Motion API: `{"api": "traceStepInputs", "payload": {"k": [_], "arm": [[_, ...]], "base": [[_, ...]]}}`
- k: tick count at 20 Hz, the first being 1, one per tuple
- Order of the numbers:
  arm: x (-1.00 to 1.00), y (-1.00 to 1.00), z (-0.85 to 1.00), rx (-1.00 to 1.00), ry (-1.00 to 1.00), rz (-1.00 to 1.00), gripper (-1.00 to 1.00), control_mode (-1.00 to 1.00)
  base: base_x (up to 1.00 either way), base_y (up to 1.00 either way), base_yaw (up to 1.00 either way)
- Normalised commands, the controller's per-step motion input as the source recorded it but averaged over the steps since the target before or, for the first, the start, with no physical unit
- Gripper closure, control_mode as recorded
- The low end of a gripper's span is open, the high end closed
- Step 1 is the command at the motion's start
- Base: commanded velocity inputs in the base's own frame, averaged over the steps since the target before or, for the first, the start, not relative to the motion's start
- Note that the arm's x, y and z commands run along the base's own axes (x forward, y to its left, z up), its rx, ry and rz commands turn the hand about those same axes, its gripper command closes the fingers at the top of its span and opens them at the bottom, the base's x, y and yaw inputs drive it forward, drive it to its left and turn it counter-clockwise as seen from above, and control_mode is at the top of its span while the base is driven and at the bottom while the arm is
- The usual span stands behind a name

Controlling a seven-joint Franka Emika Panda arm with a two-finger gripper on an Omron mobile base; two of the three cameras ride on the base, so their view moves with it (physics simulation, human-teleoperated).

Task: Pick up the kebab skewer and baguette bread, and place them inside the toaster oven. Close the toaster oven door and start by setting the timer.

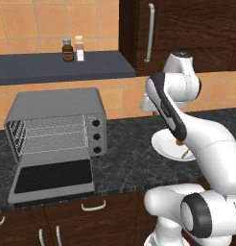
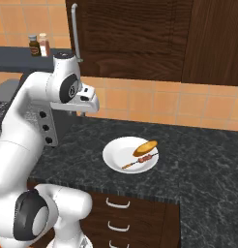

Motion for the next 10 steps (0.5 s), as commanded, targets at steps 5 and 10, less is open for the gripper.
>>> {"api": "traceStepInputs", "payload": {"k": [5,10], "arm": [[-0.36,0.35,-0.40,-0.01,-0.11,0.00,-1.00,-1.00],[-0.47,1.00,-0.19,0.00,-0.37,-0.03,-1.00,-1.00]], "base": [[0.00,0.00,0.00],[0.00,0.00,0.00]]}}
